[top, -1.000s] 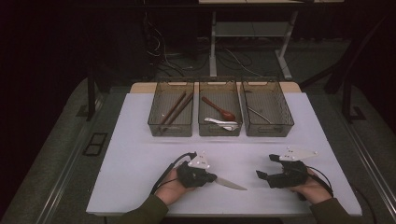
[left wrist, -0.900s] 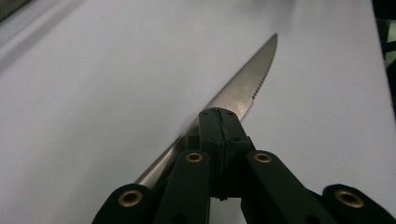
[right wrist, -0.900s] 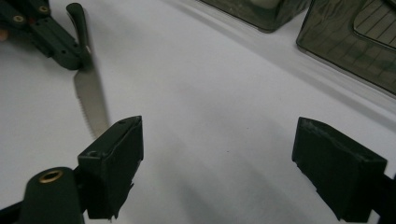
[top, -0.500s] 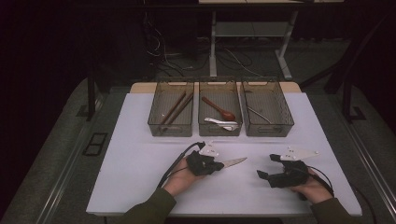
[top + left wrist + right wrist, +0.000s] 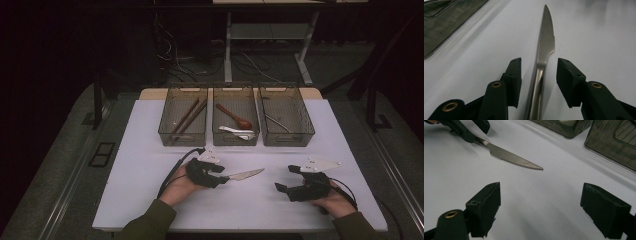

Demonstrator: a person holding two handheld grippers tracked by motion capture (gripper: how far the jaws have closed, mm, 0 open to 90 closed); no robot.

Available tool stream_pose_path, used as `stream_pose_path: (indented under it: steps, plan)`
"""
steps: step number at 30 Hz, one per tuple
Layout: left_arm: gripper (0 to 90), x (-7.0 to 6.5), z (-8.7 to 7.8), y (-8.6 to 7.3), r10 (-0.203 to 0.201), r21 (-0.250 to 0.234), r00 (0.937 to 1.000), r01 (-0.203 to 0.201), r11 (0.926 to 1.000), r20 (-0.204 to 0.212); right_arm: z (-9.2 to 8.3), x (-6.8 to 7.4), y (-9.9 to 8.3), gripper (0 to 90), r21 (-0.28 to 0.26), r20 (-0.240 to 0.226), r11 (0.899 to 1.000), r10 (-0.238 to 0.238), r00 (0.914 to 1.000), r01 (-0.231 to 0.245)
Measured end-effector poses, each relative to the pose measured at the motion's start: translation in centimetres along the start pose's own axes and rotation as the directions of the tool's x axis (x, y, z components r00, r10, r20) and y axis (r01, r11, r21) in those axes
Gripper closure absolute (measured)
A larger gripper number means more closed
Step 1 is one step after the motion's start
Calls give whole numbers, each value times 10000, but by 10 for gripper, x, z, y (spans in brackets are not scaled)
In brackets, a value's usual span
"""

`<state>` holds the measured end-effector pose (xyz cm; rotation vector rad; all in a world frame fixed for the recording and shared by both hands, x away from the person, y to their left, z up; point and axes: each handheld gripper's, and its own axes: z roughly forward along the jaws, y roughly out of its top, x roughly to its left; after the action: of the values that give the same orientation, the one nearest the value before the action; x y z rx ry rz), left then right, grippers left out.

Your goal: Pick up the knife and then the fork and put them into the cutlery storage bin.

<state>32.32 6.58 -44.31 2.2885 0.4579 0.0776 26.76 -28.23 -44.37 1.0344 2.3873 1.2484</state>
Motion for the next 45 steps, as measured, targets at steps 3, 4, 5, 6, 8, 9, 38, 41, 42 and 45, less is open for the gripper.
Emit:
stream_pose_path:
  steps: [3, 4, 5, 6, 8, 9, 38, 41, 42, 45]
  plan:
    - [602, 2, 0, -3, 106, 121, 9999, -106, 9999, -50, -1, 0, 0, 161, -82, -15, 9999, -79, 10000, 79]
    - [608, 2, 0, -5, 82, 153, 9999, -81, 9998, -67, -1, 0, 0, 162, -136, -59, 9999, -104, 9999, 104]
    - [611, 3, -1, -6, 88, 201, 10000, -87, 9998, -25, -1, 0, 0, 161, -173, -121, 9998, -88, 9999, 86]
    - [622, 3, -1, -7, -48, 184, 10000, 48, 9998, 9, -1, 0, 0, 162, -210, -154, 9997, -101, 9998, 97]
    - [638, 4, -2, -9, -68, 130, 10000, 67, 9999, 73, -1, 1, 0, 162, -238, -212, 9996, -161, 9996, 156]
    - [642, 4, -2, -10, -12, 111, 9999, 10, 9999, 120, -1, 1, 1, 162, -254, -250, 9995, -192, 9995, 185]
    - [791, -4, -2, -5, -229, 467, 9997, 229, 9986, 8, 1, -1, 1, 161, -76, -378, 9999, -75, 9993, 72]
    - [791, -6, -5, -3, -253, 219, 9997, 254, 9994, -52, 1, -1, 1, 162, -68, -383, 10000, -22, 9993, 20]
    - [790, -7, -7, -2, -317, 22, 9995, 317, 9995, -79, 1, -1, 1, 162, -74, -372, 10000, -7, 9993, 4]
    - [790, -7, -14, 0, -395, -436, 9992, 392, 9983, -60, 1, -1, 1, 161, -74, -380, 9999, 65, 9993, -68]
